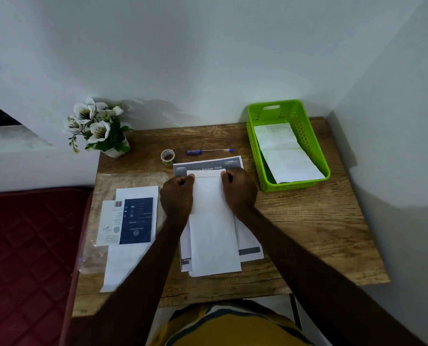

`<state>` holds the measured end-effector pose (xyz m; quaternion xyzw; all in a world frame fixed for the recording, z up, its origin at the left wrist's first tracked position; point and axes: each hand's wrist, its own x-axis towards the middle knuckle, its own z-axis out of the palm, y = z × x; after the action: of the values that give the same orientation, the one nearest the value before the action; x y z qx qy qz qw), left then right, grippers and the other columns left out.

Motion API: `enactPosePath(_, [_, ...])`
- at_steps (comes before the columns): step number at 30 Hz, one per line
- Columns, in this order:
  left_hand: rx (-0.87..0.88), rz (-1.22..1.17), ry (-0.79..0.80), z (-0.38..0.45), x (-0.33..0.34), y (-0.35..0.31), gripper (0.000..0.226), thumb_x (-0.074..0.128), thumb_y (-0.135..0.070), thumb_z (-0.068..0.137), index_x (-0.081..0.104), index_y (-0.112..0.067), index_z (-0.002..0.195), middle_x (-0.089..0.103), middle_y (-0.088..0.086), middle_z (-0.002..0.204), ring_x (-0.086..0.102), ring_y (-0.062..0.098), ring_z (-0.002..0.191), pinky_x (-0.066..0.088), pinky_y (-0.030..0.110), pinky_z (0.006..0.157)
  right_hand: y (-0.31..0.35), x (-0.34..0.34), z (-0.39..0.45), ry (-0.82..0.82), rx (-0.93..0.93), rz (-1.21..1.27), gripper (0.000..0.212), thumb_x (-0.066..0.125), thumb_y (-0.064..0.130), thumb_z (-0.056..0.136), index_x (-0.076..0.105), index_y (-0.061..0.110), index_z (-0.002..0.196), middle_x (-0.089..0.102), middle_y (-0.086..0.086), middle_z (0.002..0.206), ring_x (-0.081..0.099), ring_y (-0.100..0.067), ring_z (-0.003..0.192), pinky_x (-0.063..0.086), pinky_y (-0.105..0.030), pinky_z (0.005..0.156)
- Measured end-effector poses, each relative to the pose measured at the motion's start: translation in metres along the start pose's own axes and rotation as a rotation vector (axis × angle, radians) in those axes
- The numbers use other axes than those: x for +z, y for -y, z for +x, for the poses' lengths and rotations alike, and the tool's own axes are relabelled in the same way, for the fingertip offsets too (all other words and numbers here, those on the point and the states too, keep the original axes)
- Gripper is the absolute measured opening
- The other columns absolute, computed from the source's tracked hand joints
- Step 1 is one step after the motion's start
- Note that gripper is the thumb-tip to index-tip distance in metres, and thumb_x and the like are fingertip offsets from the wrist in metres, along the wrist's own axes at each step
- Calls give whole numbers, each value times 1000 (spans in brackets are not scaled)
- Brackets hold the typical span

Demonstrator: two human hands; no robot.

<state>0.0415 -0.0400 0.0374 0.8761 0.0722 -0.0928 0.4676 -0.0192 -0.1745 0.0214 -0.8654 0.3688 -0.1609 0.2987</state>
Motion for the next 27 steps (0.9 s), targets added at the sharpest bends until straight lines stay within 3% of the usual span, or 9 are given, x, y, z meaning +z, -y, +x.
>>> enactPosePath(4, [137,170,-48,3,4,7,28,72,-42,93,77,-15,98,78,0,94,70,15,83,53,30,80,-7,4,-2,-43,-97,-62,16,65,20,95,74,11,104,73,-9,104,69,-30,92,52,-34,73])
enactPosePath(8, [183,222,-22,5,4,16,26,77,-41,87,67,-20,99,72,-2,92,68,19,84,57,37,80,-18,11,-5,-82,-183,-112,30,71,17,89,71,15,120,69,-9,116,68,-28,98,56,-35,75])
enactPosePath(12, [260,223,-23,8,-2,16,33,77,-41,88,64,-20,110,72,-2,103,66,17,90,55,34,80,-24,14,-7,-90,-240,-107,19,74,14,87,77,18,106,68,-8,107,68,-29,91,58,-37,68])
enactPosePath(15, [340,273,-144,21,-13,8,24,67,-39,95,65,-19,108,71,1,101,67,20,88,47,30,74,-22,14,-8,-90,-213,-79,16,74,14,88,78,18,103,68,-7,104,68,-28,89,55,-34,68])
enactPosePath(20, [379,426,-279,51,-26,-8,32,65,-43,96,68,-13,106,71,11,100,68,30,85,52,39,72,-22,12,-11,-102,-240,-65,15,69,18,93,77,18,105,66,-6,105,66,-25,92,52,-29,70])
enactPosePath(24, [388,541,-272,62,-19,-19,40,71,-51,90,73,-11,97,72,12,91,68,31,80,45,34,68,-21,15,-12,-114,-231,-69,16,68,18,93,77,18,106,66,-6,104,66,-26,92,54,-32,69])
enactPosePath(27, [354,573,-213,71,-9,-19,41,68,-53,92,72,-13,91,71,8,84,67,25,77,50,35,70,-21,17,-12,-117,-230,-72,16,70,16,91,76,20,105,65,-5,103,66,-26,91,53,-33,67])
